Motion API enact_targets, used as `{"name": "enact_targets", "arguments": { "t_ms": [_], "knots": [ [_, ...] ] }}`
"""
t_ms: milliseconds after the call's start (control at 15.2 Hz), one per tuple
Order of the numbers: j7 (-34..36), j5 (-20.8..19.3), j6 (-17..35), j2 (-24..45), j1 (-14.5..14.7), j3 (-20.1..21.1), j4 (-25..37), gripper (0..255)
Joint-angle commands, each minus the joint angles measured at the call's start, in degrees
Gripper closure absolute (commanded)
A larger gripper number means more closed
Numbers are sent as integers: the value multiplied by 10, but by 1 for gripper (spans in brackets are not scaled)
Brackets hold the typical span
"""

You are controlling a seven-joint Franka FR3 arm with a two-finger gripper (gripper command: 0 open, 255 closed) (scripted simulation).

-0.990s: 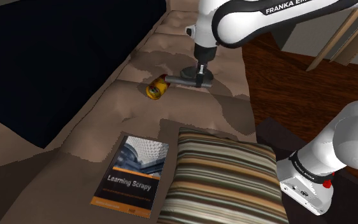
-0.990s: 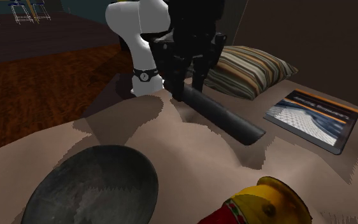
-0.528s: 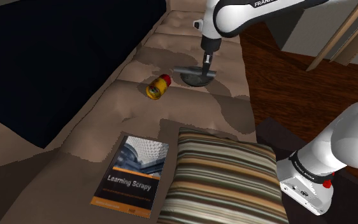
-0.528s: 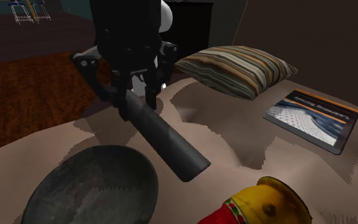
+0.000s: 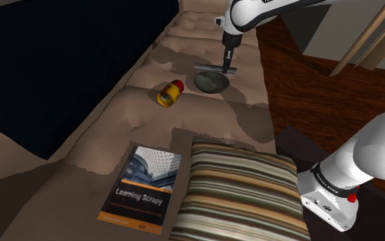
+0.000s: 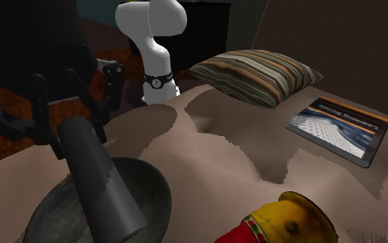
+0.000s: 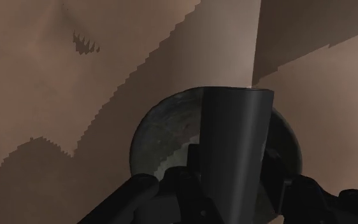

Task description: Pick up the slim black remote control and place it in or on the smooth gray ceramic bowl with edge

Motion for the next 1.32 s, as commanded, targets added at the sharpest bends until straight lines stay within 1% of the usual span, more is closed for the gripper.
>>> {"name": "enact_targets", "arguments": {
  "t_ms": [0, 594, 1056, 1122, 1254],
  "knots": [
    [-6, -1, 10, 10, -3, -3, 0, 255],
    [-1, -5, 76, 41, -3, -4, -34, 255],
    [-1, -5, 76, 41, -3, -4, -34, 255],
    [-1, -5, 76, 41, -3, -4, -34, 0],
    [-1, -5, 76, 41, -3, -4, -34, 0]
  ]
}}
